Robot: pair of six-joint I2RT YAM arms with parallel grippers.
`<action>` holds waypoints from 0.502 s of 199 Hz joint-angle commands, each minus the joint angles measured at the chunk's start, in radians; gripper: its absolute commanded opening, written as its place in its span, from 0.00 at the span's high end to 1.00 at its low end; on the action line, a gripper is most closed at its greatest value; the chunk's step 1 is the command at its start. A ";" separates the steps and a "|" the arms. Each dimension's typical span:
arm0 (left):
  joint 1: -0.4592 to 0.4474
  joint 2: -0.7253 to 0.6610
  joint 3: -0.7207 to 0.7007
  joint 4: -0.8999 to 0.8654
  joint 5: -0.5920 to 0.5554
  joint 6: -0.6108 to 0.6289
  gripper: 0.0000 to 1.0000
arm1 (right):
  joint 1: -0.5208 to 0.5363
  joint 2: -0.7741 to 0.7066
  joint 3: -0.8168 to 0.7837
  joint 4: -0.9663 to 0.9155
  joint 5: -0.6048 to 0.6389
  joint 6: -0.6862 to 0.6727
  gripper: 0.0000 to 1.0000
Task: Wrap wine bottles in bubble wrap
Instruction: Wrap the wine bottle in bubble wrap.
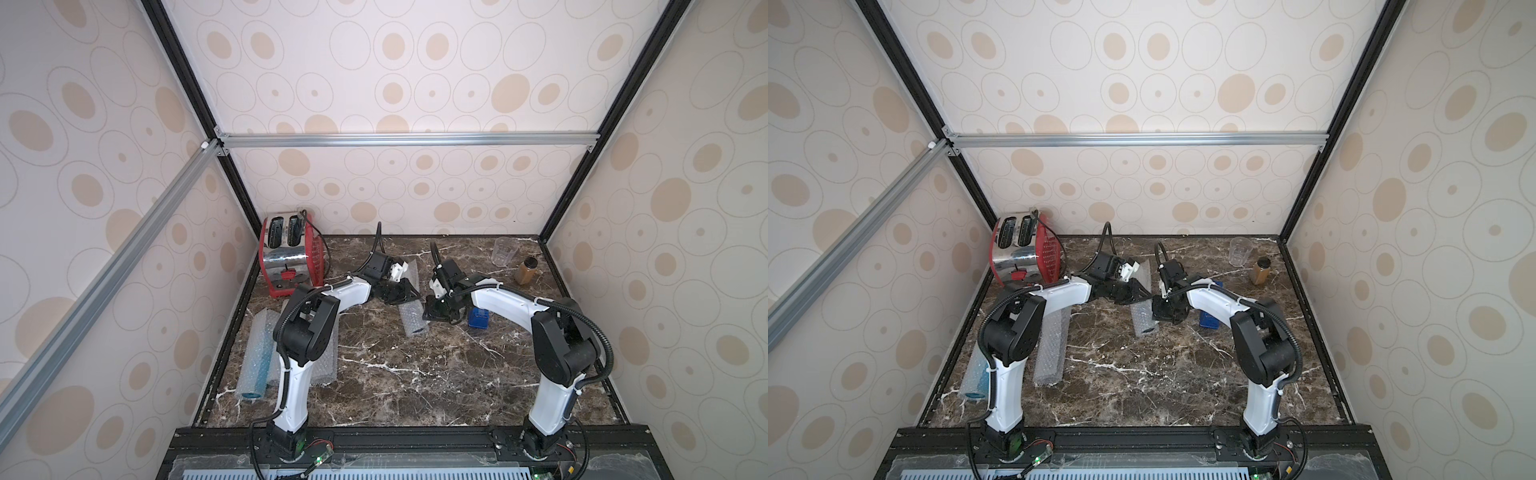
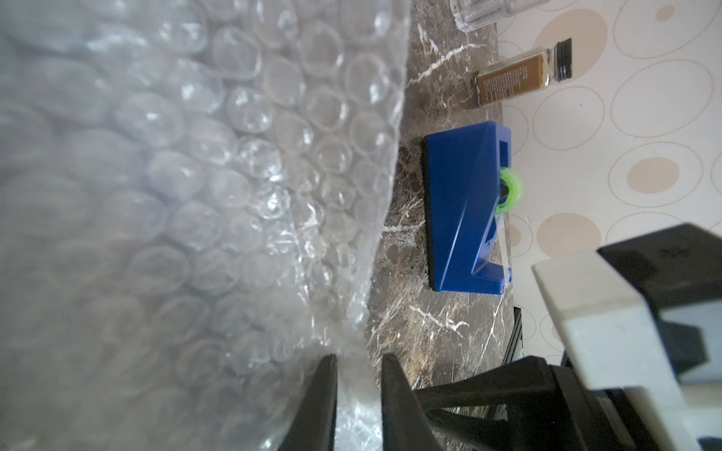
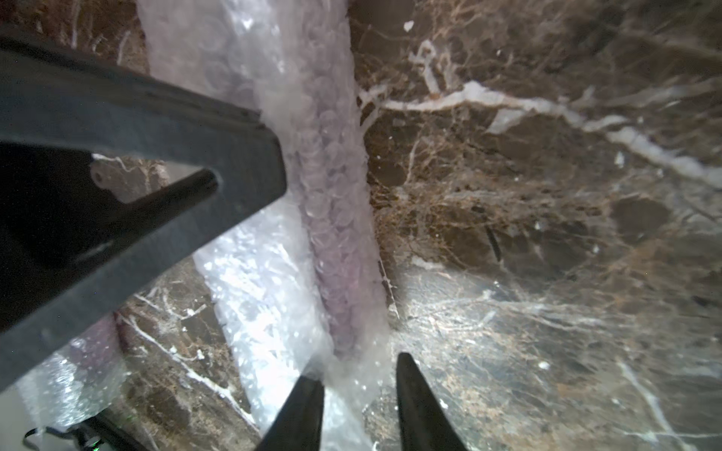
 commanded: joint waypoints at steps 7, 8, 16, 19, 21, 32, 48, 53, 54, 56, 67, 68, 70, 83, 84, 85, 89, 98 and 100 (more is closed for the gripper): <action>0.006 0.063 -0.028 -0.158 -0.108 0.034 0.77 | -0.018 -0.033 0.024 0.029 -0.104 -0.016 0.60; 0.005 0.062 -0.029 -0.157 -0.108 0.033 0.77 | -0.019 -0.031 0.025 0.029 -0.107 -0.017 0.60; 0.005 0.067 -0.031 -0.154 -0.105 0.027 0.77 | -0.021 -0.022 0.038 0.033 -0.124 -0.025 0.59; 0.006 0.068 -0.031 -0.152 -0.103 0.025 0.77 | -0.022 -0.018 0.046 0.032 -0.128 -0.029 0.58; 0.006 0.070 -0.031 -0.150 -0.103 0.024 0.77 | -0.023 -0.016 0.050 0.031 -0.130 -0.031 0.58; 0.006 0.073 -0.027 -0.152 -0.107 0.027 0.76 | -0.023 0.004 0.069 0.032 -0.143 -0.037 0.57; 0.005 0.063 -0.028 -0.162 -0.114 0.037 0.75 | -0.024 0.040 0.089 0.031 -0.159 -0.039 0.58; 0.005 0.062 -0.030 -0.162 -0.112 0.036 0.74 | -0.024 0.050 0.091 0.033 -0.160 -0.039 0.59; 0.005 0.062 -0.030 -0.161 -0.112 0.036 0.74 | -0.024 0.052 0.092 0.034 -0.160 -0.039 0.59; 0.006 0.063 -0.032 -0.161 -0.111 0.035 0.74 | -0.024 0.055 0.091 0.036 -0.159 -0.039 0.60; 0.006 0.066 -0.034 -0.155 -0.108 0.028 0.72 | -0.024 0.069 0.085 0.050 -0.157 -0.038 0.66; 0.006 0.065 -0.034 -0.155 -0.108 0.028 0.72 | -0.024 0.069 0.085 0.052 -0.158 -0.038 0.66; 0.006 0.065 -0.034 -0.155 -0.108 0.028 0.71 | -0.026 0.072 0.082 0.054 -0.159 -0.037 0.67; 0.005 0.053 -0.034 -0.162 -0.116 0.036 0.70 | -0.030 0.079 0.068 0.074 -0.173 -0.031 0.74; 0.005 0.051 -0.034 -0.163 -0.116 0.038 0.69 | -0.030 0.079 0.067 0.075 -0.175 -0.030 0.74; 0.007 0.049 -0.034 -0.165 -0.117 0.039 0.69 | -0.030 0.079 0.067 0.079 -0.177 -0.030 0.75; 0.007 0.042 -0.035 -0.167 -0.117 0.041 0.69 | -0.030 0.079 0.062 0.086 -0.183 -0.027 0.76; 0.010 0.031 -0.040 -0.163 -0.114 0.036 0.69 | -0.032 0.076 0.049 0.102 -0.192 -0.025 0.78; 0.012 0.029 -0.042 -0.161 -0.113 0.034 0.69 | -0.033 0.076 0.047 0.103 -0.192 -0.025 0.78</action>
